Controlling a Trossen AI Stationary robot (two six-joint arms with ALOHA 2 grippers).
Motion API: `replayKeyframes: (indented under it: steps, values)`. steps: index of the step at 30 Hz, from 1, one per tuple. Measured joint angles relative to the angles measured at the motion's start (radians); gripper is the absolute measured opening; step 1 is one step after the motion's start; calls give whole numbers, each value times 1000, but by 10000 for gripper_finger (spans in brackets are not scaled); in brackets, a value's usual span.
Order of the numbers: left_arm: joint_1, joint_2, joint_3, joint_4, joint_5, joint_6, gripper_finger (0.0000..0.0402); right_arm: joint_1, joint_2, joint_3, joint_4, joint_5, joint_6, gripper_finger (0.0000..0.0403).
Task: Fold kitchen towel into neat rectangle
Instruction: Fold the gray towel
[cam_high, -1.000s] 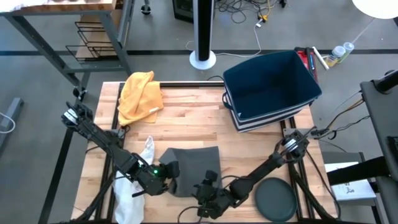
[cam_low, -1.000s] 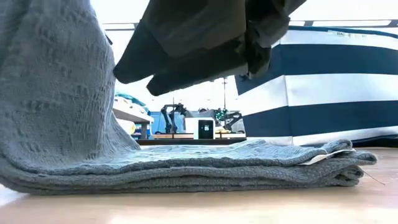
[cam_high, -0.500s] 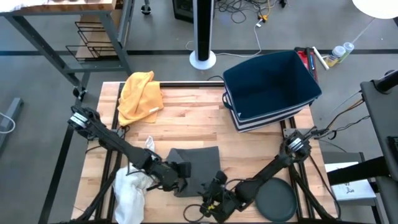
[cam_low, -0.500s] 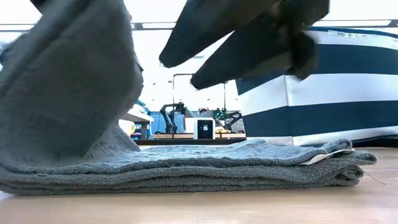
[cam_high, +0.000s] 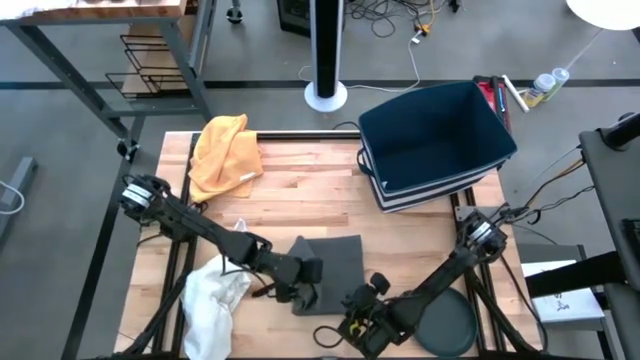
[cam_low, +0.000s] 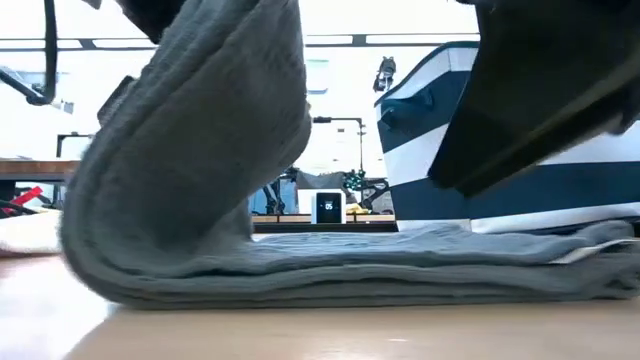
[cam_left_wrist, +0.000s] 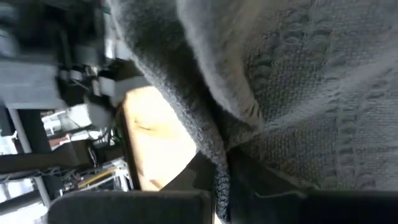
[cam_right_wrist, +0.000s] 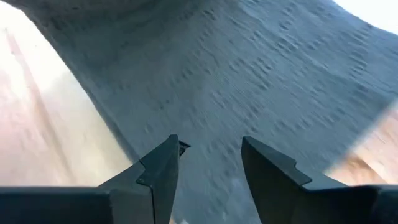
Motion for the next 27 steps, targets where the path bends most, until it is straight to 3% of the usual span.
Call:
replayKeyframes:
  steps: [10,16,22,27]
  values:
    - [15,0,0,22,32,-18,7,-65,35,-122,302,-65,-144,167]
    - [17,0,0,48,56,-18,10,-92,58,-122,360,-62,-222,167]
    - [21,0,0,52,58,-15,4,-76,6,-126,291,-88,-235,167]
    - [31,0,0,54,72,-11,11,-42,-69,-123,104,-73,-165,167]
